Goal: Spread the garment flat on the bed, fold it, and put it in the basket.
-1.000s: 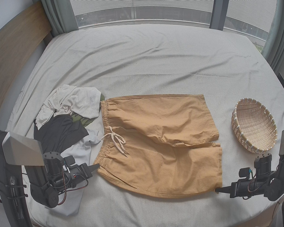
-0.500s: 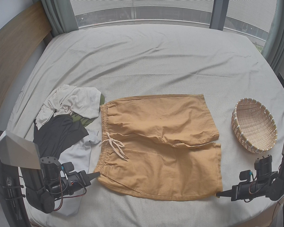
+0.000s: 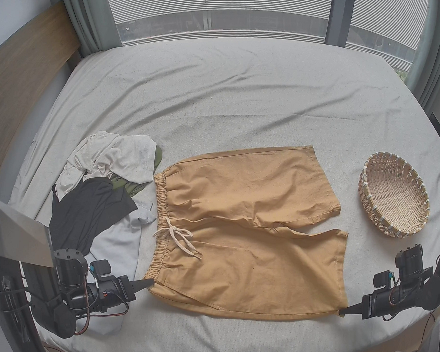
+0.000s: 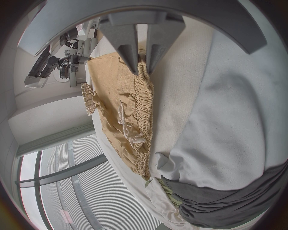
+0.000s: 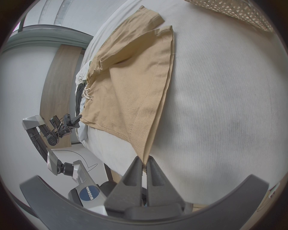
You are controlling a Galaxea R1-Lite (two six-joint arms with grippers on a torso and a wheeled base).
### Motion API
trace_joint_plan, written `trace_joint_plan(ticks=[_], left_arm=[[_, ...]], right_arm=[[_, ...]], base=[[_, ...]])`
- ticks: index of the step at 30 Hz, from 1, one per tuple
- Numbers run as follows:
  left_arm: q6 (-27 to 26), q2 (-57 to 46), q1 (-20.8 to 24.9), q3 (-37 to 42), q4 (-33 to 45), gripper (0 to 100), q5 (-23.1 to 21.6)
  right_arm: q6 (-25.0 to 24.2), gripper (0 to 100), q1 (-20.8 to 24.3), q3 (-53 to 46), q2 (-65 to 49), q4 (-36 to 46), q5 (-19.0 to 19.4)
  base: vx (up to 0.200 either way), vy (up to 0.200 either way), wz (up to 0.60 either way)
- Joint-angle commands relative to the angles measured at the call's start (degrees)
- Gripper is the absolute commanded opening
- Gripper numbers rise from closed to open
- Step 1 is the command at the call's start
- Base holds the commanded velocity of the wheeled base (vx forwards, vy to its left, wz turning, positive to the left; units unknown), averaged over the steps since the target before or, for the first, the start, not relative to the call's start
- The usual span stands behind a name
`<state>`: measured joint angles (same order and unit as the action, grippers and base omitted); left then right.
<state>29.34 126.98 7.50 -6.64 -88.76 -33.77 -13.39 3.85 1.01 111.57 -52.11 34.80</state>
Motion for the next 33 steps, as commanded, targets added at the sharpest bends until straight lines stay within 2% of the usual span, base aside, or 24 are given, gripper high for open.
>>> trace_joint_plan(ticks=[1, 7, 20, 21, 25, 26, 33], left_arm=[[-1.9, 1.3, 0.0, 1.7, 0.0, 0, -0.1], [-5.5, 2.7, -0.1, 4.0, -0.1, 0, 0.0], [-5.7, 3.0, 0.0, 2.8, -0.2, 0, 0.0], [-5.7, 2.9, 0.0, 2.7, -0.2, 0, 0.0], [-5.8, 2.8, 0.0, 2.4, -0.2, 0, 0.0], [-5.8, 2.7, 0.1, 2.4, -0.2, 100, 0.1], [-5.8, 0.2, -0.1, 1.8, -0.2, 100, 0.2]], right_arm=[[0.6, 0, -0.8, -1.0, -2.5, 1.7, 0.0], [0.7, 0, -0.8, -1.0, -2.5, 2.4, 0.0], [1.3, 0, -0.5, -1.0, -2.4, 2.4, -0.3], [1.3, 100, -0.4, -1.0, -2.4, 2.4, -0.3], [1.2, 100, -0.7, -1.0, -2.7, 2.3, -1.1], [1.1, 100, -0.9, -1.0, -2.8, 2.2, -1.1], [0.8, 100, -4.6, 0.9, -5.0, -1.1, -1.9]], base=[[0.0, 0.0, 0.0], [0.0, 0.0, 0.0], [0.0, 0.0, 0.0], [0.0, 0.0, 0.0], [0.0, 0.0, 0.0], [0.0, 0.0, 0.0], [0.0, 0.0, 0.0]])
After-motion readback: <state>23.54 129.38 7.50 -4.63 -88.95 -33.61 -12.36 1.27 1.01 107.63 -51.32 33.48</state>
